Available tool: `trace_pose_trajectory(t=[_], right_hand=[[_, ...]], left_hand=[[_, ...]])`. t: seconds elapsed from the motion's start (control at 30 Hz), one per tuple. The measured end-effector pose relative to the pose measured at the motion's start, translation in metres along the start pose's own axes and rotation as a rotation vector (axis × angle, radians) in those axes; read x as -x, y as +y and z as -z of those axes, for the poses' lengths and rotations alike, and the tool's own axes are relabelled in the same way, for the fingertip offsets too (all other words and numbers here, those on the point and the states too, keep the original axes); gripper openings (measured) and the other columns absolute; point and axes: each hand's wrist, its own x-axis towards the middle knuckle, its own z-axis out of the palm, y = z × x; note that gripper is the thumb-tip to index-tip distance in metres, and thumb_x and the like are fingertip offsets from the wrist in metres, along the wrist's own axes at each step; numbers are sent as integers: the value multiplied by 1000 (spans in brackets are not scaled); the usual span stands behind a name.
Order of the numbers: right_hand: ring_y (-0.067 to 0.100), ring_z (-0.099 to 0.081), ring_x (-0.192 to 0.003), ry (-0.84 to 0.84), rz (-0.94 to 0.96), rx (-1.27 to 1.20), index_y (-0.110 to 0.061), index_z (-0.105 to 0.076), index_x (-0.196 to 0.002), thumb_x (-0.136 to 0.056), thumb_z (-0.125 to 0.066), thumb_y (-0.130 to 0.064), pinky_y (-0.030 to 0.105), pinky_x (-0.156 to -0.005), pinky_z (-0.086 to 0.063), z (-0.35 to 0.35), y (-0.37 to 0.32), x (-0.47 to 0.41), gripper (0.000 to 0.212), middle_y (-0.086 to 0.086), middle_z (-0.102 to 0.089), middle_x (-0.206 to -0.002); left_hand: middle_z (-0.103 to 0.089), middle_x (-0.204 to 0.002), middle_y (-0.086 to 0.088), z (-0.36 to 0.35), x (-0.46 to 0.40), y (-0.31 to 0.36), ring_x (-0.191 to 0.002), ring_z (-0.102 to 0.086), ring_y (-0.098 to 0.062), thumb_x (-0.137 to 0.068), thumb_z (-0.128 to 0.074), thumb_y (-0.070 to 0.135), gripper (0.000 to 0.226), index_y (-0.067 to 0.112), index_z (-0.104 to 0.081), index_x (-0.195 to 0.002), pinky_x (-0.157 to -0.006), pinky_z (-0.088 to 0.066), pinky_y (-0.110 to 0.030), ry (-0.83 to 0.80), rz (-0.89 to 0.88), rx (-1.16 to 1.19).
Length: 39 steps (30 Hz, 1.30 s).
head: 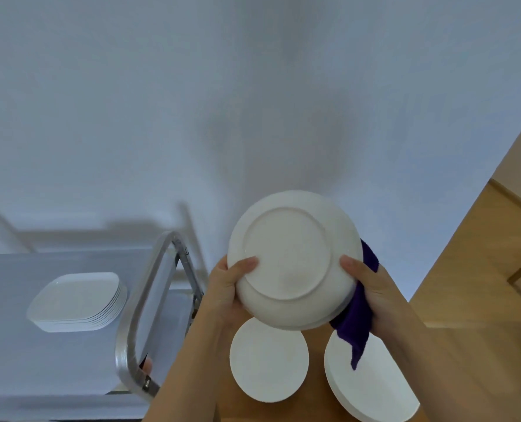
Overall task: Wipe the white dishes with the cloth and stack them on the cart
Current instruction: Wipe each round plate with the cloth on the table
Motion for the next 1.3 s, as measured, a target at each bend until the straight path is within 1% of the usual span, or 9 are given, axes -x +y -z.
trace_pose_trajectory(t=[0.1, 0.2, 0.33, 0.47, 0.57, 0.67, 0.8, 1.0, 1.3], right_hand=[[30, -65, -94, 319, -11, 130, -22, -53, -126, -60, -81, -41, 44, -76, -56, 9, 10, -11, 74, 10, -65, -113], [24, -57, -106, 571, 197, 277, -28, -47, -129, -85, -62, -44, 48, -94, -47, 8, 5, -20, 50, -1, -59, -119], [15, -55, -106, 348, 619, 667, -22, -53, -119, -88, -54, -36, 33, -93, -43, -38, -5, -24, 34, -6, -58, -112], [28, -33, -134, 90, 929, 1338, -16, -48, -136, -88, -40, -50, 47, -111, -22, -87, 4, -30, 60, 11, -43, -142], [33, -28, -136, -8, 947, 1477, -23, -52, -133, -89, -29, -53, 58, -109, -17, -99, 1, -33, 58, 12, -40, -144], [36, -42, -126, -25, 1075, 1434, -16, -61, -123, -92, -32, -40, 59, -102, -29, -97, -4, -38, 49, 14, -51, -134], [29, -51, -113, 26, 1178, 1255, -6, -60, -121, -90, -38, -33, 45, -97, -39, -86, -6, -45, 47, 12, -57, -125], [6, -44, -119, 95, 618, 690, -30, -45, -129, -84, -39, -31, 37, -105, -36, -58, -24, -60, 46, -15, -47, -126], [-2, -46, -110, 170, 386, 482, -37, -38, -138, -97, -39, -35, 30, -99, -36, -36, -6, -59, 41, -14, -42, -132]], left_hand=[[-74, -96, -12, 1, 3, 14, -81, -72, -27, -55, -79, -5, 55, 7, -64, -106, -59, -59, -37, 65, -134, -150], [-72, -98, -3, -2, 5, 27, -85, -70, -20, -47, -89, 9, 58, 22, -62, -97, -69, -59, -40, 243, -256, -545], [-58, -84, 14, -22, 3, 26, -77, -55, 1, -55, -89, 24, 48, 34, -48, -79, -60, -46, -23, 288, -404, -1050], [-54, -69, 9, -38, 0, 17, -62, -53, -9, -76, -71, 27, 25, 18, -48, -77, -47, -37, -15, 248, -481, -1303], [-48, -66, 16, -36, 5, 22, -59, -47, 1, -79, -71, 33, 32, 29, -39, -74, -49, -38, -9, 204, -528, -1457], [-50, -67, 22, -32, 19, 25, -61, -49, 7, -65, -82, 39, 46, 39, -37, -75, -48, -39, -5, 172, -502, -1430], [-52, -73, 21, -30, 28, 22, -66, -51, 6, -62, -84, 38, 45, 39, -41, -76, -45, -35, -8, 190, -490, -1394], [-56, -76, 16, -31, 36, 35, -72, -53, 17, -47, -84, 35, 47, 33, -47, -76, -51, -45, -8, 201, -507, -1176], [-65, -78, 16, -34, 31, 40, -72, -62, 1, -49, -92, 22, 51, 32, -55, -83, -53, -47, -16, 304, -497, -804]])
